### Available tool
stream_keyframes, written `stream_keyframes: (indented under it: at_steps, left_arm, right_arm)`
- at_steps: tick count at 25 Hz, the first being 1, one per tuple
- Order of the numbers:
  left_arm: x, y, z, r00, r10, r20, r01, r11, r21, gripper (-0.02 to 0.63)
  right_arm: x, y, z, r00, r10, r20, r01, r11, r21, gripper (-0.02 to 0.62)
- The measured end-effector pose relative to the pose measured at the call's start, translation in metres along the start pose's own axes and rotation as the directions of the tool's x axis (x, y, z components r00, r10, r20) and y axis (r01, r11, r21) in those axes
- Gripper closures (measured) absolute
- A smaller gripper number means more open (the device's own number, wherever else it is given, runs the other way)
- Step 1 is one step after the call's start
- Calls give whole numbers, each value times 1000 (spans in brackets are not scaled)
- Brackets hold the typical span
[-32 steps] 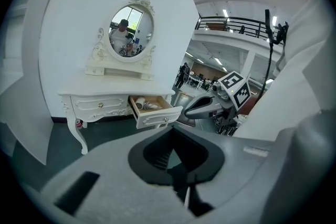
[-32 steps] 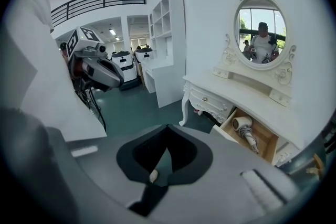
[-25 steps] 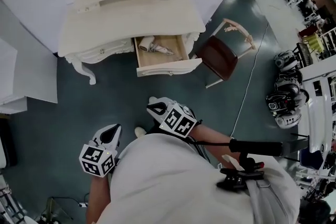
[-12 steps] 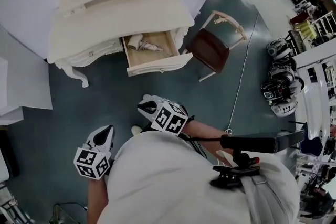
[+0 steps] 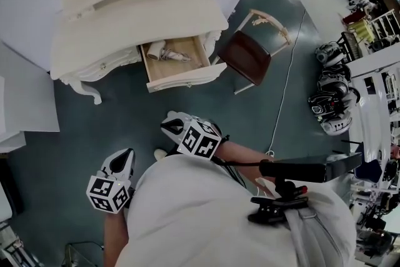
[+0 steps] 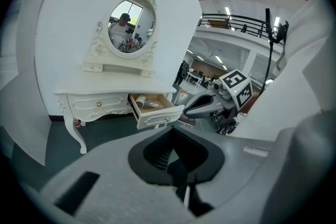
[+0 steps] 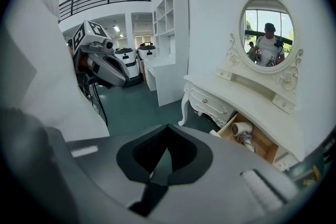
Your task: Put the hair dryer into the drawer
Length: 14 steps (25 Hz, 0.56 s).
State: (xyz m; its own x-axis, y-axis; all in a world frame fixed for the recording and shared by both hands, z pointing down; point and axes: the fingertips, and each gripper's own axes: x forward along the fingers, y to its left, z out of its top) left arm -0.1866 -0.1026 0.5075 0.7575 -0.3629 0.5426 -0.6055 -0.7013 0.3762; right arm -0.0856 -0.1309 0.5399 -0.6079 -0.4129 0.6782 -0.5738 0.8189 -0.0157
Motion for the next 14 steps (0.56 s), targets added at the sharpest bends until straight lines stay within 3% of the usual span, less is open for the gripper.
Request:
stream_keyframes:
  at_steps: [14]
  left_arm:
    - [54,13,42,1000,-11,-27,12,1000,9,603]
  right_arm:
    - [1,-65,-10,1000,2,-9,-2,1000,8,598]
